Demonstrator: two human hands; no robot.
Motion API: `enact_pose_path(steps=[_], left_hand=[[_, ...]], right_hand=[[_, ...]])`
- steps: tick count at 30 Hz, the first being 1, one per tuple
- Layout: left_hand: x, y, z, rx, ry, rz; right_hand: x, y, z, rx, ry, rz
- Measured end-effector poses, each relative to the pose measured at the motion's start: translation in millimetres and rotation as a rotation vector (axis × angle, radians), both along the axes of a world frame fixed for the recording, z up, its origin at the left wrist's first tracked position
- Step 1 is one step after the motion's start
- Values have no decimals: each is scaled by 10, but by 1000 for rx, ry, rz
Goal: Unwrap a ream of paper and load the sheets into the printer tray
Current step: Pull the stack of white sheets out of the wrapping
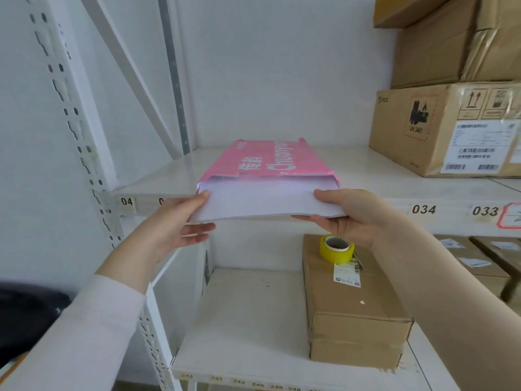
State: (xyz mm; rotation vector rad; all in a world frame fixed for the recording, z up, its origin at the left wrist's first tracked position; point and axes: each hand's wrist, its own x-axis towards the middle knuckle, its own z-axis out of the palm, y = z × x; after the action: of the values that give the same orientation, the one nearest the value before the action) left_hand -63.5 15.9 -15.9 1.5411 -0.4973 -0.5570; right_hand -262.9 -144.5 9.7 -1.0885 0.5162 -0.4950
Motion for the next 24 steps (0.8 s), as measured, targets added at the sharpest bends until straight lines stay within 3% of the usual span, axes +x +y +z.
enact_pose_path(steps=[2,9,15,24], left_hand=[[9,84,15,-70,217,-197],[-116,250,-143,-99,233,-506],[-428,426,-410,-49,225,-463],[-1145,886,-934,-126,102,-332]], right_hand=[[-63,104,-21,-28,28,-13],[-464,473,-256,-181,196,10],[-832,782,-599,-183,185,30],[-1328,1153,-1202,-356,131,-47]])
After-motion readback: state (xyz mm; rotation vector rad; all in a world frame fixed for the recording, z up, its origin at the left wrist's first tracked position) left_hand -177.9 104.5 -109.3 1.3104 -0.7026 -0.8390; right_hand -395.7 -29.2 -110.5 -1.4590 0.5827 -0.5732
